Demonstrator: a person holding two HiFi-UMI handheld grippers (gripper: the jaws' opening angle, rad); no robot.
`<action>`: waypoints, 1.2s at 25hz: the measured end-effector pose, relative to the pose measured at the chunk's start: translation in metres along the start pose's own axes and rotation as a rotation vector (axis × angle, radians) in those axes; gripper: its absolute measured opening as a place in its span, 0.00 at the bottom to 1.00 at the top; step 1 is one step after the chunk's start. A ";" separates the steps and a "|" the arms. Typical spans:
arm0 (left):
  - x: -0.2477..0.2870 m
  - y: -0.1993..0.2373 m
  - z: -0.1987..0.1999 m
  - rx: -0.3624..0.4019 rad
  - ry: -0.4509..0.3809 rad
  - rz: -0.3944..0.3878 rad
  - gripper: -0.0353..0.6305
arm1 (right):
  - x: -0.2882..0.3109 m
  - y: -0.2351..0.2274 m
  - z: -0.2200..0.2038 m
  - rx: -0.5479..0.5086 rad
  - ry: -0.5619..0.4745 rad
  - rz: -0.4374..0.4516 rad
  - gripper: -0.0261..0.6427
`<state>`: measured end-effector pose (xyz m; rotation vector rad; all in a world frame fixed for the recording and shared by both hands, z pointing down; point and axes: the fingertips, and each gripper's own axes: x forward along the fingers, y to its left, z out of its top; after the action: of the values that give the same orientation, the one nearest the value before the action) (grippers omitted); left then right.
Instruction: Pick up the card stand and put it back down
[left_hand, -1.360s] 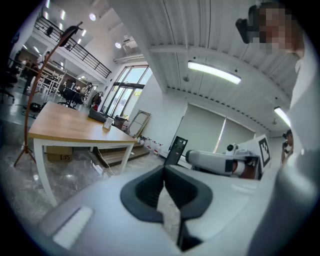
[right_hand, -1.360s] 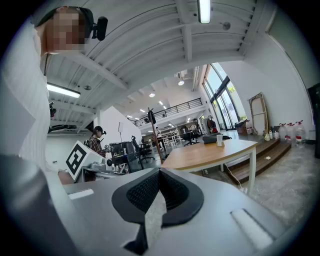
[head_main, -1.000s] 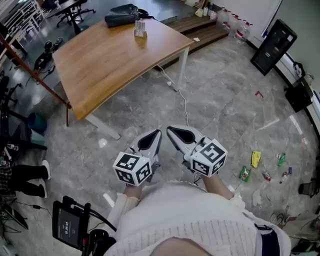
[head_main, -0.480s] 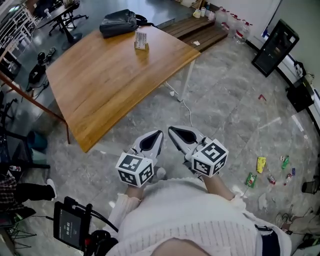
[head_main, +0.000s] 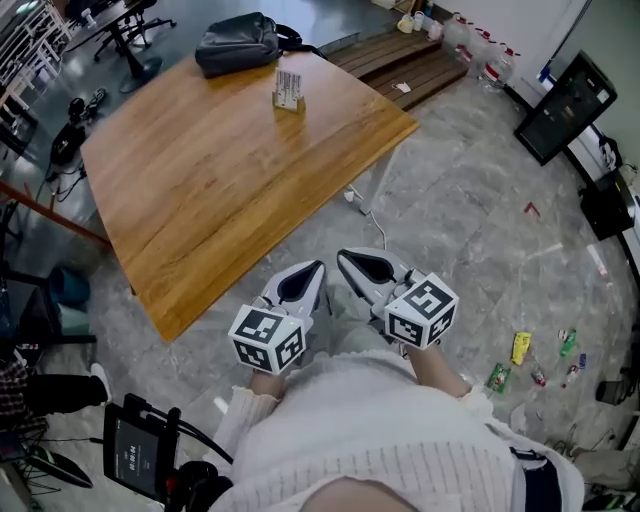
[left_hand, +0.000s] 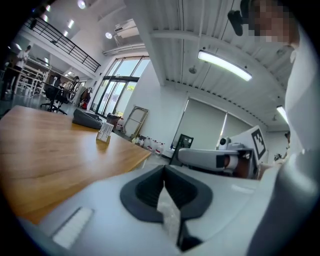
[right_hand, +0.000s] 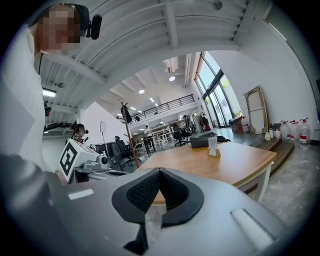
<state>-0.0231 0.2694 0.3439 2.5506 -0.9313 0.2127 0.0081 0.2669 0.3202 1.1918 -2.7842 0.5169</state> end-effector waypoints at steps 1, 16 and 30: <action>0.009 0.009 0.007 0.001 -0.003 0.007 0.06 | 0.008 -0.011 0.006 -0.003 -0.006 0.008 0.04; 0.161 0.126 0.099 -0.041 -0.029 0.099 0.06 | 0.130 -0.164 0.093 -0.079 0.039 0.142 0.04; 0.211 0.178 0.121 -0.073 0.026 0.118 0.06 | 0.188 -0.223 0.098 -0.013 0.100 0.142 0.04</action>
<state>0.0235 -0.0281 0.3517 2.4230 -1.0610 0.2412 0.0428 -0.0389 0.3265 0.9424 -2.7947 0.5513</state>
